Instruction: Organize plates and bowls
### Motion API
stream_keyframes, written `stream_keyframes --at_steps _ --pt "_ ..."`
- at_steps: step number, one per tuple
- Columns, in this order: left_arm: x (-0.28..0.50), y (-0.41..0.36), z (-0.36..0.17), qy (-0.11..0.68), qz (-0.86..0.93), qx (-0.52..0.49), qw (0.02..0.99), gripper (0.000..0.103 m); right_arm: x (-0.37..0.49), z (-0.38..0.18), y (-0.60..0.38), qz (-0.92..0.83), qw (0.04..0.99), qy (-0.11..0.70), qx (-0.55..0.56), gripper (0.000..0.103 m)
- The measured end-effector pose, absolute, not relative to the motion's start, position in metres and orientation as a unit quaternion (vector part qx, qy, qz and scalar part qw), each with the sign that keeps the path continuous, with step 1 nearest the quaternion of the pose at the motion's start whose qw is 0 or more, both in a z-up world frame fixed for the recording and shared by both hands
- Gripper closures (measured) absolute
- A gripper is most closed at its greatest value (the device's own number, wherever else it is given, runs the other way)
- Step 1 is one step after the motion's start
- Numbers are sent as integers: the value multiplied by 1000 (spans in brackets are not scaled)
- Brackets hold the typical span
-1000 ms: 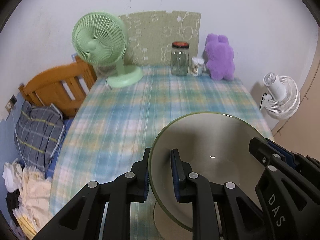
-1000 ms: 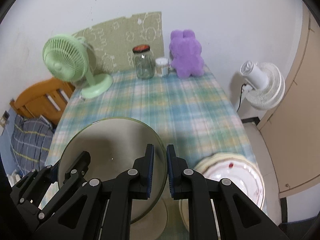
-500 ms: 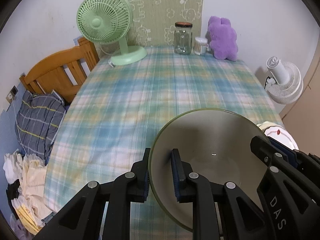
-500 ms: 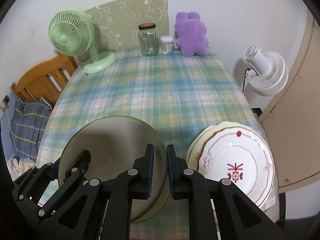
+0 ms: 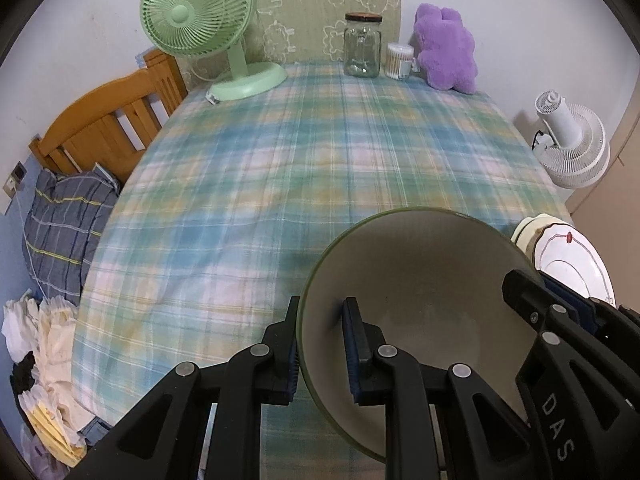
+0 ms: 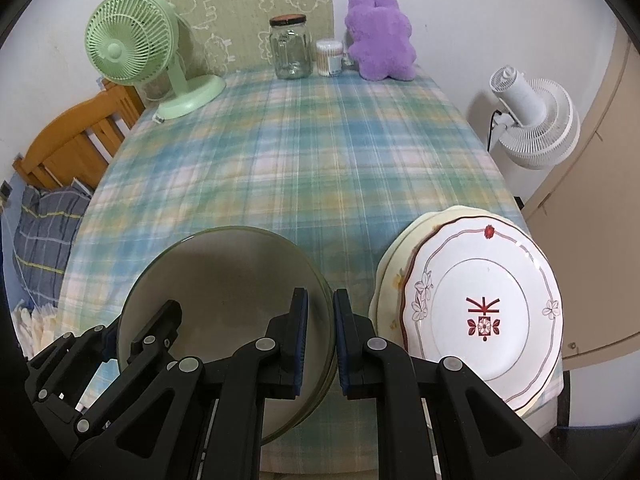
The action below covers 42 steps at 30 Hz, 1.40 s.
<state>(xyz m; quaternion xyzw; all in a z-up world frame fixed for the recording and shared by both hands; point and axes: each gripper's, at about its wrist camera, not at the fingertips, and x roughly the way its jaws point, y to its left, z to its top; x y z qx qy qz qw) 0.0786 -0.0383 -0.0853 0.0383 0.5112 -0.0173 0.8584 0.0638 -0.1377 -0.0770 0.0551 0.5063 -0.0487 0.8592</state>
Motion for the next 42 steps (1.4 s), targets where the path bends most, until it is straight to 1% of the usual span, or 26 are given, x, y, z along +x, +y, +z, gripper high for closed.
stream_keyframes --at_steps 9,10,12,13,16,17,18,19,20,21,23,24,35,37,42 --pt "80 -40 -91 515 -20 34 856 85 67 -81 -139 -52 859 507 48 87" --pt "80 -41 -90 514 -21 35 857 81 67 -82 -139 -52 859 506 47 87" --pt "79 -42 -90 511 -28 35 858 77 67 -82 -138 -51 860 506 45 87" --pt "79 -42 -90 509 -29 35 859 73 67 -82 -138 -50 860 506 43 87" --pt "76 -43 -86 499 -33 38 865 64 66 -81 -140 -45 861 505 43 85" --pt "76 -43 -85 497 -37 39 866 62 66 -81 -140 -43 861 505 45 82" --pt "75 -44 -84 496 -41 38 866 58 66 -80 -141 -43 862 504 45 79" --pt "75 -43 -83 495 -42 37 867 50 66 -79 -141 -43 862 503 45 71" --pt "75 -42 -82 494 -40 37 868 48 66 -78 -142 -43 863 501 45 62" --pt "75 -40 -81 493 -39 36 868 44 66 -77 -142 -42 864 500 47 59" --pt "76 -38 -80 495 -39 34 867 41 65 -74 -143 -42 865 498 48 52" --pt "76 -38 -79 497 -40 33 866 40 65 -74 -143 -42 864 499 49 51" --pt "80 -40 -92 525 -58 23 849 30 75 -88 -143 -28 844 533 54 51" --pt "81 -38 -95 531 -59 18 845 27 76 -91 -143 -25 841 537 59 51" --pt "85 -36 -105 549 -64 6 833 27 83 -101 -146 -18 827 556 75 51"
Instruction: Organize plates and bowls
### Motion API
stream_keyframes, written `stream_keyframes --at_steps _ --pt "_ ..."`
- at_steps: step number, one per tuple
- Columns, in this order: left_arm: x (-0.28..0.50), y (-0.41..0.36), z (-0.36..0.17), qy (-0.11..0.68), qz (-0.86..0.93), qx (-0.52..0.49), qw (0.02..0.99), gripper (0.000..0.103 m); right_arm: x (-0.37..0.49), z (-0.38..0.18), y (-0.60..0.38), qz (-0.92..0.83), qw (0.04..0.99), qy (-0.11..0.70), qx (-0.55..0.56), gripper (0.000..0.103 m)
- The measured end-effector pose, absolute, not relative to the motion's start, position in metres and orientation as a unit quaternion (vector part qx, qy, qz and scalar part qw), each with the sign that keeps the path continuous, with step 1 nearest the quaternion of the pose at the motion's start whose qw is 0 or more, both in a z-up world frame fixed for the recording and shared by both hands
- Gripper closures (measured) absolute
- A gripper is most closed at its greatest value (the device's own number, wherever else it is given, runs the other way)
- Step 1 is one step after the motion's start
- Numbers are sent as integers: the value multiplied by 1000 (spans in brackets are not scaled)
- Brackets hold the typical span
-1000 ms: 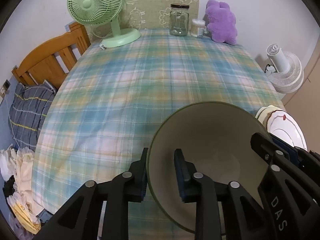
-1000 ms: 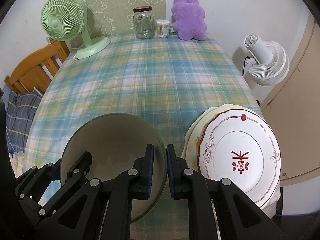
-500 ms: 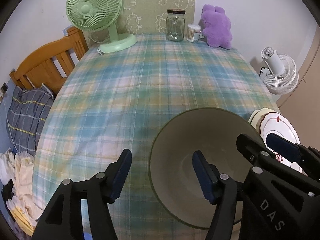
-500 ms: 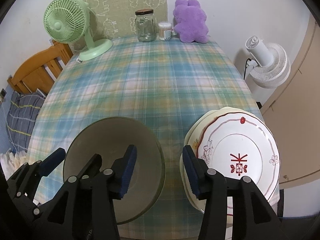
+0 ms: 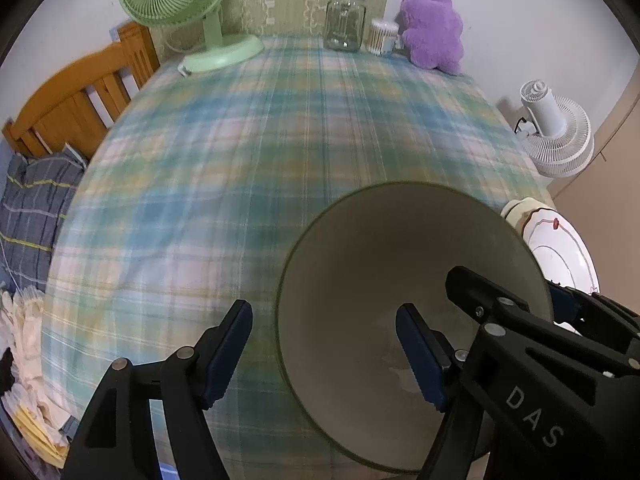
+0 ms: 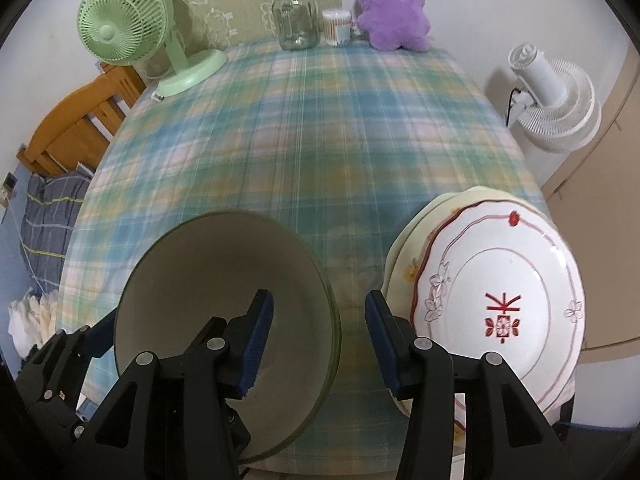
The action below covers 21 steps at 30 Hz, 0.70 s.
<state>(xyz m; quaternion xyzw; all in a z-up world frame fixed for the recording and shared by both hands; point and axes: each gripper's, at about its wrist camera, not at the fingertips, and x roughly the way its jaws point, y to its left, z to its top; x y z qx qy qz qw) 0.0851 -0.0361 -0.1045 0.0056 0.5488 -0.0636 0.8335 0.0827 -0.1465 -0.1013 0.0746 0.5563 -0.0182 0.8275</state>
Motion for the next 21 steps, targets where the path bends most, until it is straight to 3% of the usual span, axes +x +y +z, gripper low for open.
stream_keyframes --at_steps 6,21 --pt "87 -35 -113 567 -74 -11 820 28 89 -114 -146 -6 812 576 92 51" --pt "95 -41 -118 577 -106 -18 810 41 100 -128 -145 18 795 596 112 57"
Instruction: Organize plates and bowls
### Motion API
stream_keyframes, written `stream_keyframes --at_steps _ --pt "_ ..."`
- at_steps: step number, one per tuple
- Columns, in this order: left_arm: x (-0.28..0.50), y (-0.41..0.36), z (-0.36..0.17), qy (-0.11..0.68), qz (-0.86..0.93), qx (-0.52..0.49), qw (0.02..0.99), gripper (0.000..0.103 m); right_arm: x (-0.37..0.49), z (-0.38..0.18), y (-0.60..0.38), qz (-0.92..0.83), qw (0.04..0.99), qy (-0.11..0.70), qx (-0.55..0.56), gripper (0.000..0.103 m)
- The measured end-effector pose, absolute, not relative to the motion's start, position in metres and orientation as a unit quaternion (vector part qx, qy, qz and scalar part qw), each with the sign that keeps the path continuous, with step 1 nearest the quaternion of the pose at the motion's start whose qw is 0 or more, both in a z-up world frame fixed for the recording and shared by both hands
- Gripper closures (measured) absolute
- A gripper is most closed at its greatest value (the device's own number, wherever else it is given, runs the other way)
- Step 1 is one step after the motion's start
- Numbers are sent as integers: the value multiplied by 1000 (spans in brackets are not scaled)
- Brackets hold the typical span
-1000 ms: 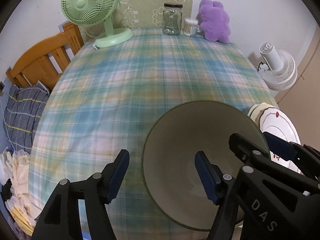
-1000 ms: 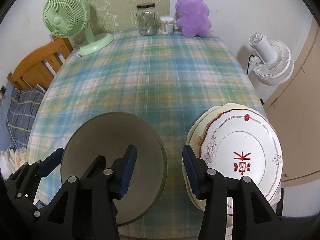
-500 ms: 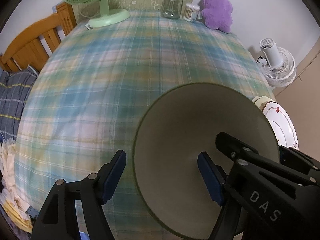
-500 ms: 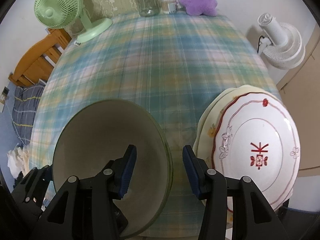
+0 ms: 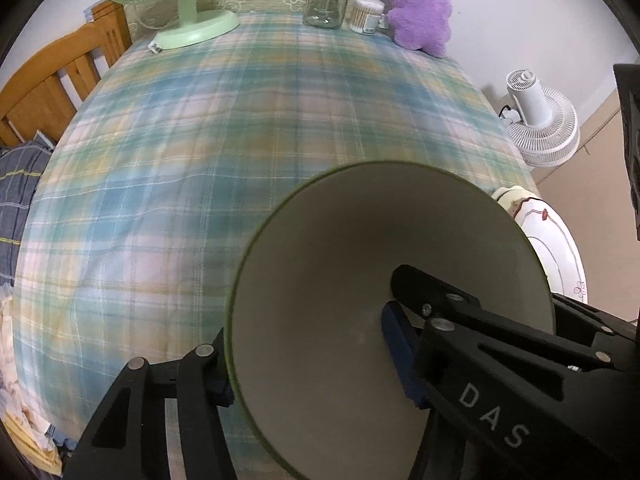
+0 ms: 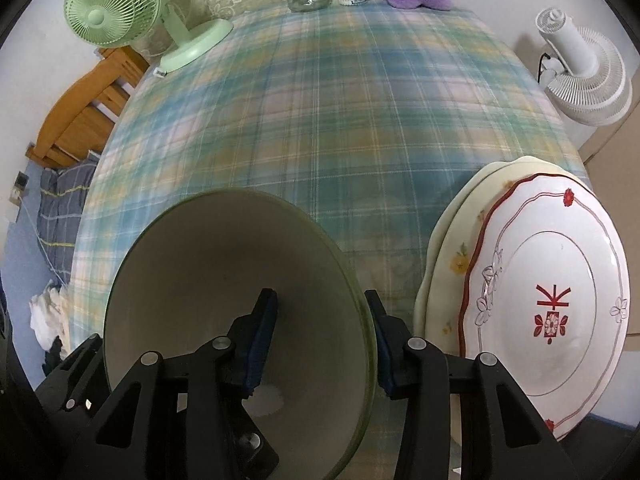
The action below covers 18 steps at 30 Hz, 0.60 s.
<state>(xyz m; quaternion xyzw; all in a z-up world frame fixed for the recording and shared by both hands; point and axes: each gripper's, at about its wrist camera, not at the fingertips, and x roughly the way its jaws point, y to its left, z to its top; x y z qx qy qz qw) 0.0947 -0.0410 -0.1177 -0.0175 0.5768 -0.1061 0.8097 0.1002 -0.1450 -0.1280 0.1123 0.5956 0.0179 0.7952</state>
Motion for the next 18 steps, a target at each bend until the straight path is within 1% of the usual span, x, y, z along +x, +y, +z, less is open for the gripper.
stream_keyframes --at_steps 11,18 --pt "95 -41 -115 579 -111 -16 807 43 99 -125 -144 11 792 600 114 57" --pt "91 -47 -98 568 -118 -11 815 43 93 -110 -148 2 798 590 120 57"
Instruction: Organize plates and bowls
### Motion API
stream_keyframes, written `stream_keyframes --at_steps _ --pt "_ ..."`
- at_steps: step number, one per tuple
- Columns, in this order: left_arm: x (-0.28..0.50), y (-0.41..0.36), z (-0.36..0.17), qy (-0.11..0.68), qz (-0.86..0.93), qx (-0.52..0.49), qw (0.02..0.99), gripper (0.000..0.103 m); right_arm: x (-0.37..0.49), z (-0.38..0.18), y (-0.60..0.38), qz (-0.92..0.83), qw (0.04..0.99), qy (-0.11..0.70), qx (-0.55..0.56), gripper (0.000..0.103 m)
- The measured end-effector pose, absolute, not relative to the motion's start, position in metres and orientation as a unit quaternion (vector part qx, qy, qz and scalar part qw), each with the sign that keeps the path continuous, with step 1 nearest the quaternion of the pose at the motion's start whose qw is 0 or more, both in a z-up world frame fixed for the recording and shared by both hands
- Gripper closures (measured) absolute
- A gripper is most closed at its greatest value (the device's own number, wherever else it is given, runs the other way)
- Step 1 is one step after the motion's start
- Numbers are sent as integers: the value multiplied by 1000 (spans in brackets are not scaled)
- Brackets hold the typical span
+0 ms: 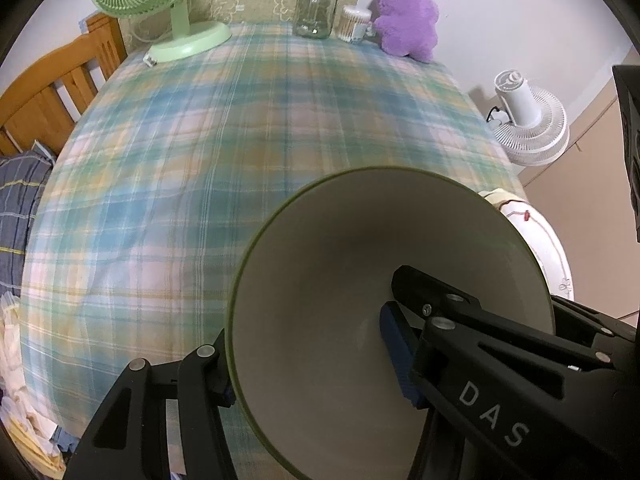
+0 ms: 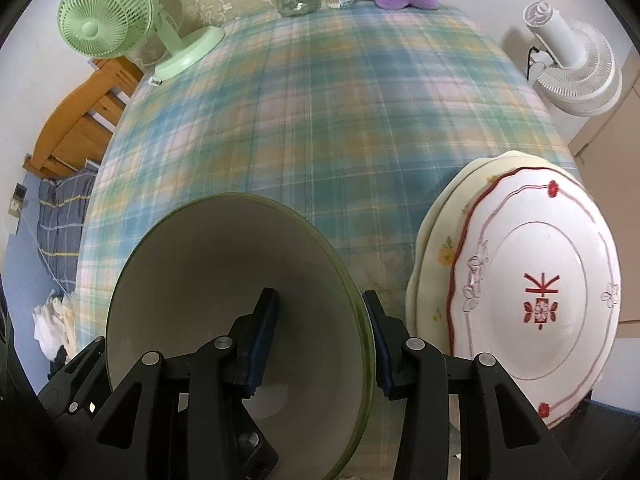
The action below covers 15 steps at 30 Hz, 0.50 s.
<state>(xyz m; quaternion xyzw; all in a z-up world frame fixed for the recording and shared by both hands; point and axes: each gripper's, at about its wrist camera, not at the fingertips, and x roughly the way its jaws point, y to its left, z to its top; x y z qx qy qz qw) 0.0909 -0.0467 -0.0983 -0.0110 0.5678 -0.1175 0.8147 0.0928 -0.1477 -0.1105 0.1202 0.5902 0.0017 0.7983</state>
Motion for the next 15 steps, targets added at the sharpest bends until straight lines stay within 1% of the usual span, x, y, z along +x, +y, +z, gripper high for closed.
stream_keyframes --at_steps 15 --pt "82 -82 -66 546 -130 -12 828 43 79 -71 -177 -10 817 566 114 57"
